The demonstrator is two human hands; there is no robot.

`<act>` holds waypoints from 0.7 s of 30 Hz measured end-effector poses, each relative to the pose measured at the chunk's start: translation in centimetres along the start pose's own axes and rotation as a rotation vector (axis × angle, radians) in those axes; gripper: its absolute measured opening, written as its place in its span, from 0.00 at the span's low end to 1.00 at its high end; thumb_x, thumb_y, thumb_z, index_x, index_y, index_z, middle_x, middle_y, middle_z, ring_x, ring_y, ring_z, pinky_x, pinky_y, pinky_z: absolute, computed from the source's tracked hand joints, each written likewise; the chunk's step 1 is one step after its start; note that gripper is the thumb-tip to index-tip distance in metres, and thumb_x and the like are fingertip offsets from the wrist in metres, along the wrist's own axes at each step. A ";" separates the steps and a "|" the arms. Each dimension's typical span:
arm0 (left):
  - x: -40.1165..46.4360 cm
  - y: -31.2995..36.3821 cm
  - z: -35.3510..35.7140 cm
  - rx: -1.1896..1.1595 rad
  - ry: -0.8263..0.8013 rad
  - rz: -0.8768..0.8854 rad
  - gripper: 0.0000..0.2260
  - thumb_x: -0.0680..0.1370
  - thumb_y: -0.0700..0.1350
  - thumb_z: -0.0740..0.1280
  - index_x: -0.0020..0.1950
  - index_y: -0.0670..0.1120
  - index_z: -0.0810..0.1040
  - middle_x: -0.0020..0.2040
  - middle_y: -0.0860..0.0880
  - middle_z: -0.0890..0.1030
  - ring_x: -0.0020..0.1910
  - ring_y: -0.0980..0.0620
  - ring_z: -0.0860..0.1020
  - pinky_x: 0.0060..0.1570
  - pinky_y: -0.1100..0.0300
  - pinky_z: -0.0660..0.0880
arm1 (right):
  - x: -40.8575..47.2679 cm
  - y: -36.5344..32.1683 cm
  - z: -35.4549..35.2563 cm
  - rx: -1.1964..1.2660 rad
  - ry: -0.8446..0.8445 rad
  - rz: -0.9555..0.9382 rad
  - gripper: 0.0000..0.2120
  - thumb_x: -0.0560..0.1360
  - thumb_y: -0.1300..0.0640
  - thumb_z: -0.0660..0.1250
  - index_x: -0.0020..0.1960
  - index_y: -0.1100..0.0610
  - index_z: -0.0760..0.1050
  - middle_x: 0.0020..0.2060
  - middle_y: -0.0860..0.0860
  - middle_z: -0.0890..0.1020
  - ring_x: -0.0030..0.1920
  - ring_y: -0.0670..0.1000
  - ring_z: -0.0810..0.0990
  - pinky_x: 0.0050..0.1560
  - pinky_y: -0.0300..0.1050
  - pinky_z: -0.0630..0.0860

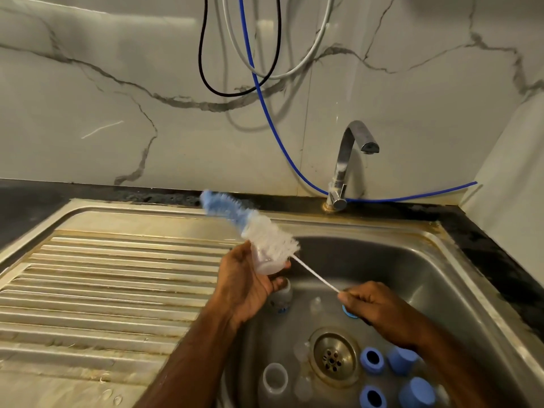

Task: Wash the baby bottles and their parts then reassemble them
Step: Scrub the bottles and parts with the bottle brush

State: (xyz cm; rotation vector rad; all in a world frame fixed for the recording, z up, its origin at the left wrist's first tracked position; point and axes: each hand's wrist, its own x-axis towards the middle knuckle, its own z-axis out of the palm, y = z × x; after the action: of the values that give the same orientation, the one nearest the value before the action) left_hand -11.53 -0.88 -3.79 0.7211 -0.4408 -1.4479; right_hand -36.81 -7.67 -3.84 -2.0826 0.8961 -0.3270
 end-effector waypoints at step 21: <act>0.6 -0.1 0.0 0.176 0.133 0.112 0.21 0.74 0.45 0.72 0.66 0.43 0.78 0.58 0.42 0.85 0.55 0.45 0.85 0.45 0.56 0.83 | -0.8 0.2 -0.9 0.032 -0.010 0.113 0.24 0.83 0.48 0.58 0.29 0.48 0.70 0.24 0.44 0.70 0.27 0.42 0.67 0.33 0.38 0.67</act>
State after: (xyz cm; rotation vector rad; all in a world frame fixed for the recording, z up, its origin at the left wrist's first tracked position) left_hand -11.52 -1.44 -3.96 0.9137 -0.5020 -1.2584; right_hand -37.99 -7.75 -3.36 -1.9940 0.9920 -0.2695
